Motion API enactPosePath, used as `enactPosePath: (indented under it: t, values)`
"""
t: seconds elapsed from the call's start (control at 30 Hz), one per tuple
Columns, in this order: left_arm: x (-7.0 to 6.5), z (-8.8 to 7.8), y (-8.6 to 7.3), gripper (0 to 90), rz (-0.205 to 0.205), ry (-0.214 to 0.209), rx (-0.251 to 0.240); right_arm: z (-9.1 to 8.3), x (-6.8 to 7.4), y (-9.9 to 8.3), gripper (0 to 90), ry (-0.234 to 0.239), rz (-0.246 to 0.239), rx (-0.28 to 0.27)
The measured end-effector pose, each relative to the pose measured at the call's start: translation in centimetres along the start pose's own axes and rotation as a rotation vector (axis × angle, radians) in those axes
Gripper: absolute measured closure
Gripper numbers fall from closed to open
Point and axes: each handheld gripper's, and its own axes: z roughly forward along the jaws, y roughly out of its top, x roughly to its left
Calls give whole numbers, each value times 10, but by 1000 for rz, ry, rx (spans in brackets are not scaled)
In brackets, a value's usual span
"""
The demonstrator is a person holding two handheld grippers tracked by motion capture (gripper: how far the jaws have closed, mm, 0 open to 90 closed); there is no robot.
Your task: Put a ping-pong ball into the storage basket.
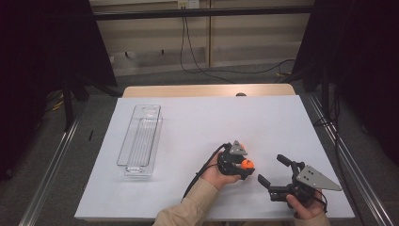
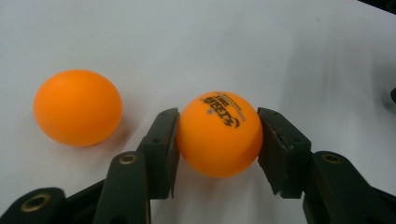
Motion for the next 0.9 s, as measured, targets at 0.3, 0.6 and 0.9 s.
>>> enactPosePath:
  t: [0.3, 0.6, 0.9]
  values:
    - [3, -6, -3, 509, -11, -11, 11, 0, 0, 0, 18, 1, 2, 0]
    - [7, -14, -6, 509, -32, -13, -1, 1, 1, 0, 18, 4, 1, 1]
    - [11, -21, -7, 509, -47, -8, -3, 1, 1, 0, 18, 7, -1, 3]
